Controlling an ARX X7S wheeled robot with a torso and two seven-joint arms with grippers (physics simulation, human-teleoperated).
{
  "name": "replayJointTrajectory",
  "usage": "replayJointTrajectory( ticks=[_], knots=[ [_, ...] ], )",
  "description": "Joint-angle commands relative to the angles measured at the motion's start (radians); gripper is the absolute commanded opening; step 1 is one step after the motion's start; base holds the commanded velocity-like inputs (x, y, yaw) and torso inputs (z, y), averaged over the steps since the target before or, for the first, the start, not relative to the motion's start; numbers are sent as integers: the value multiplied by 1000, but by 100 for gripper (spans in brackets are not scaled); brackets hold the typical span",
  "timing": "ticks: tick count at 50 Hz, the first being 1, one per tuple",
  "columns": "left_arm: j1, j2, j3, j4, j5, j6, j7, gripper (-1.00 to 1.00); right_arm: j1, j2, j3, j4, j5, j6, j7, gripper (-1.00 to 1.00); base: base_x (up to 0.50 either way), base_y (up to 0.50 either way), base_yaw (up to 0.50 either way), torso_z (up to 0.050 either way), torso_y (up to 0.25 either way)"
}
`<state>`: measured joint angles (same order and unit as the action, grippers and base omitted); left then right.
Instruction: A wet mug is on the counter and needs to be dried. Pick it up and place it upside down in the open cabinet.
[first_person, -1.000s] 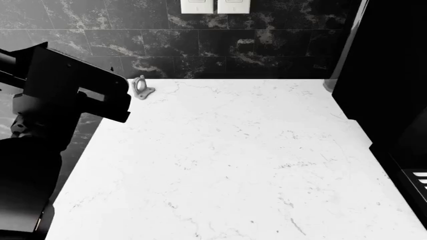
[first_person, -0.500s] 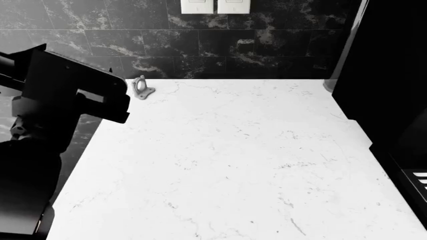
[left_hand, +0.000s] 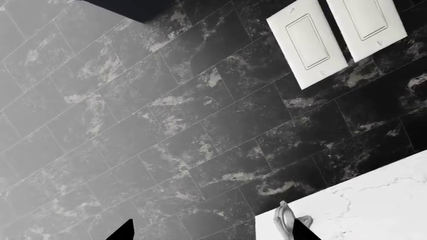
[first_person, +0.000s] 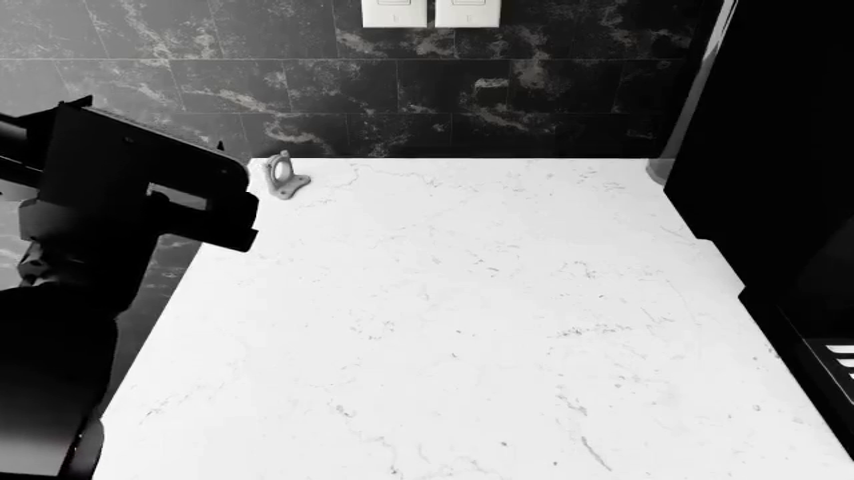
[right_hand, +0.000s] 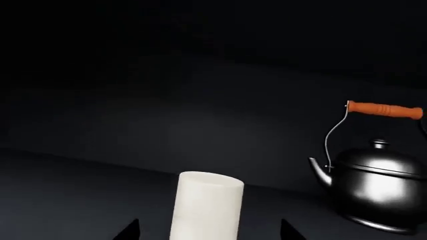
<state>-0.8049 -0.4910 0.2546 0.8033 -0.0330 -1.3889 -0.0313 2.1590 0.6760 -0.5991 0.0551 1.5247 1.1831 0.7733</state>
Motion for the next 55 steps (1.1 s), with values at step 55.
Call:
replayJointTrajectory(
  ticks=[55],
  knots=[
    [-124,-202,-587,-43,-1664,-52,-767,100,-649,569,552,-721,579,-161,-22,100,0,0,0,0,0]
  ],
)
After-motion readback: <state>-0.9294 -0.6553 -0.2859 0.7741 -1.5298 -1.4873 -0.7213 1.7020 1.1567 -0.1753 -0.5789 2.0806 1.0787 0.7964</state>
